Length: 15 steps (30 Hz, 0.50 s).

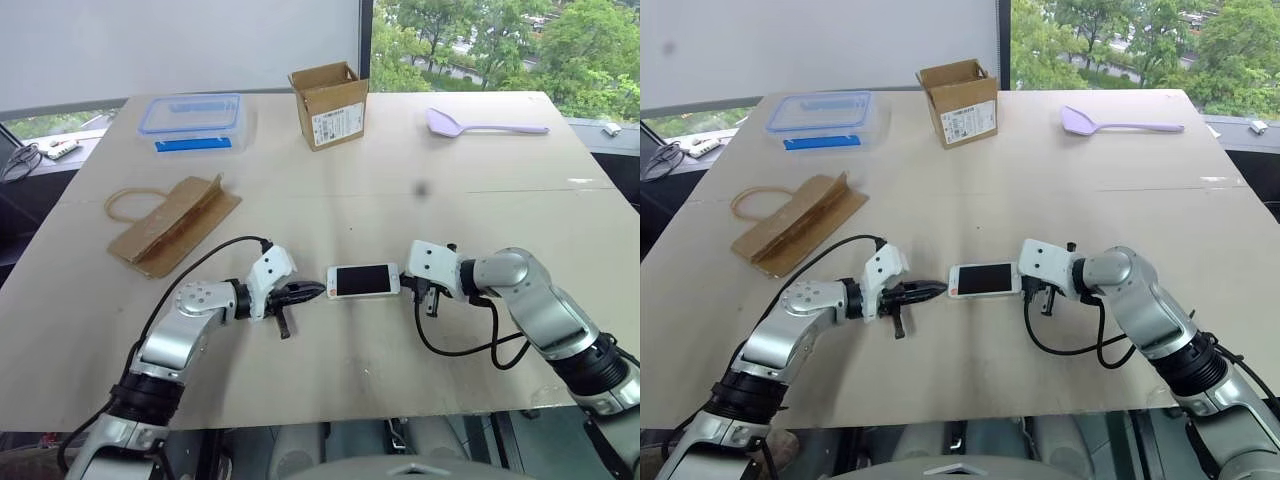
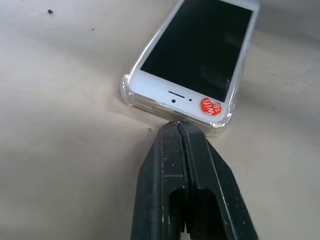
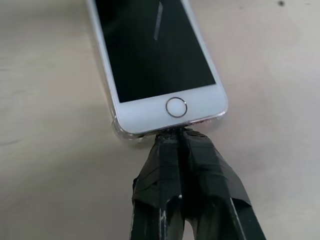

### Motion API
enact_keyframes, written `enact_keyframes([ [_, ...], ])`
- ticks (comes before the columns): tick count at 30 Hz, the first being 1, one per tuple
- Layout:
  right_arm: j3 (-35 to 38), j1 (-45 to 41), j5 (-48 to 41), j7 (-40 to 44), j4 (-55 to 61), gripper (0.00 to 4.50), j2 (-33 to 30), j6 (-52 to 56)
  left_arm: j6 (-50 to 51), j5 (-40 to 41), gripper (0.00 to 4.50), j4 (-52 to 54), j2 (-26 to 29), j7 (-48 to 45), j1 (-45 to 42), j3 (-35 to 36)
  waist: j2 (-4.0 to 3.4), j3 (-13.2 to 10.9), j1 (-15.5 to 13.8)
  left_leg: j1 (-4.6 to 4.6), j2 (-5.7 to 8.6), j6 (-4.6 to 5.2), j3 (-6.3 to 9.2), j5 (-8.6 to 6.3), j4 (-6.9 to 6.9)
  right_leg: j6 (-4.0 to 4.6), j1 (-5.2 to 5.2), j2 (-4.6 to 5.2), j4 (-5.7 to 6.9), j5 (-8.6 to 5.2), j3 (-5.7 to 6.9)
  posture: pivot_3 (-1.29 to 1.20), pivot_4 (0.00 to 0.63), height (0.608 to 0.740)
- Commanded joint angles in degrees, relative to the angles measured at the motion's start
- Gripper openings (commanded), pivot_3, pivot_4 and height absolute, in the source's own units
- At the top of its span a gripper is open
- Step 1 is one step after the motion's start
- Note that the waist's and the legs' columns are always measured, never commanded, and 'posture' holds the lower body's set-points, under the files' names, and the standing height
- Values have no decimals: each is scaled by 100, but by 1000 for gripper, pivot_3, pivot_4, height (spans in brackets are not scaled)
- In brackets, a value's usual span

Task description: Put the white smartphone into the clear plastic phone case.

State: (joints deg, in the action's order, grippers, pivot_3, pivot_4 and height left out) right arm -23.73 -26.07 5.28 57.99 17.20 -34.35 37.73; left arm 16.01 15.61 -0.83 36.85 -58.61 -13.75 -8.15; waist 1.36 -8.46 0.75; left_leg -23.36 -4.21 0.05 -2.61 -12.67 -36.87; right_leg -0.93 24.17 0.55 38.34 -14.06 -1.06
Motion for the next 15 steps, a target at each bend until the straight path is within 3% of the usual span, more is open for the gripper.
enact_keyframes([
  [1,-76,-133,-410,161,615,0,220,-35,-158,-259,23,-313,-53,67,-306,-58,0,-1,1,9,0,0,-1,0,0,1,-2,1,11,0,-3,0,150,740],
  [6,-20,-39,-309,37,714,0,110,30,-186,-262,23,-351,-90,-92,-360,-87,-5,-11,5,48,1,-2,-4,-1,2,4,-23,3,24,-1,-8,0,150,740],
  [10,303,211,-11,-337,612,0,-260,5,-99,-47,23,-390,136,-255,-266,278,-4,-13,-2,48,1,-2,-11,-1,2,4,-24,7,24,0,-11,0,150,740],
  [15,1133,929,-378,-462,1002,0,-663,120,475,882,23,-377,380,-855,-375,821,7,-26,7,-1,0,-3,-15,-1,2,0,15,5,16,-3,-11,0,150,740],
])
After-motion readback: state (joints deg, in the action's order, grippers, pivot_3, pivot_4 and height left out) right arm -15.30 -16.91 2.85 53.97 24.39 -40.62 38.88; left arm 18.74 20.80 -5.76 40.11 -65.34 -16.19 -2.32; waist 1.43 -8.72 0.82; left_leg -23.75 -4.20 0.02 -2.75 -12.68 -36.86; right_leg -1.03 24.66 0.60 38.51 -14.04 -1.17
